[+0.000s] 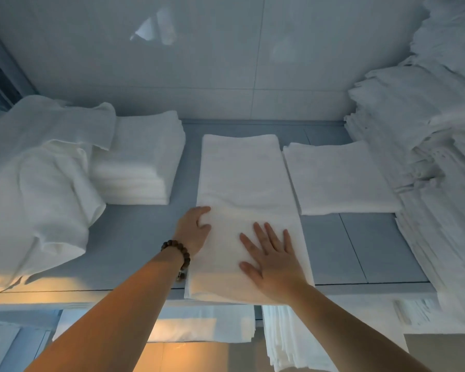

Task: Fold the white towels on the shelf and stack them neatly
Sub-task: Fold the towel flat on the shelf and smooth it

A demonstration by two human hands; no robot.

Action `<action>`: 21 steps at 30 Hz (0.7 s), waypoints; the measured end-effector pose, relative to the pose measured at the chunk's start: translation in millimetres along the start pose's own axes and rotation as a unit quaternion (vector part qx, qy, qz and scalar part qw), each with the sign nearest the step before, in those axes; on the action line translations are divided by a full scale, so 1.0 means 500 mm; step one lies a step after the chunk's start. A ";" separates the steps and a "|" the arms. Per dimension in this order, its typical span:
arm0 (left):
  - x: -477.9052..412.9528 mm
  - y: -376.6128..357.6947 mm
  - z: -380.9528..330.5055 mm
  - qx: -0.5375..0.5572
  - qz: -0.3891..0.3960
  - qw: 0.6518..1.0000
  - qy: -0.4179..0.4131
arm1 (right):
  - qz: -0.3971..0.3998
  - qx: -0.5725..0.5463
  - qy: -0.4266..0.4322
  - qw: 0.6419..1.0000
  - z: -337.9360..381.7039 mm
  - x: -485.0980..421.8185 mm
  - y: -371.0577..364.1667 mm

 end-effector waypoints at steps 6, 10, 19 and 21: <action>-0.058 0.004 -0.015 0.087 0.008 0.996 0.025 | -0.037 -0.019 -0.033 0.999 -0.002 -0.047 0.038; -0.108 0.002 -0.011 0.063 -0.017 0.997 0.039 | -0.046 -0.005 -0.011 0.999 0.020 -0.101 0.049; -0.092 0.022 0.015 0.188 -0.056 0.980 0.036 | -0.002 -0.023 0.039 0.999 0.048 -0.055 0.009; -0.125 0.018 -0.012 0.190 -0.024 0.981 0.029 | -0.036 -0.036 0.021 0.999 0.026 -0.082 0.038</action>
Point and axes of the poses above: each hand's wrist, its own x-axis away from the middle knuckle, its own y-axis out of the back of the hand, z = x × y, the point moved 10 cm from there along -x, towards the middle knuckle, and after that the axes turned 4 degrees about x, right-handed, at the moved point
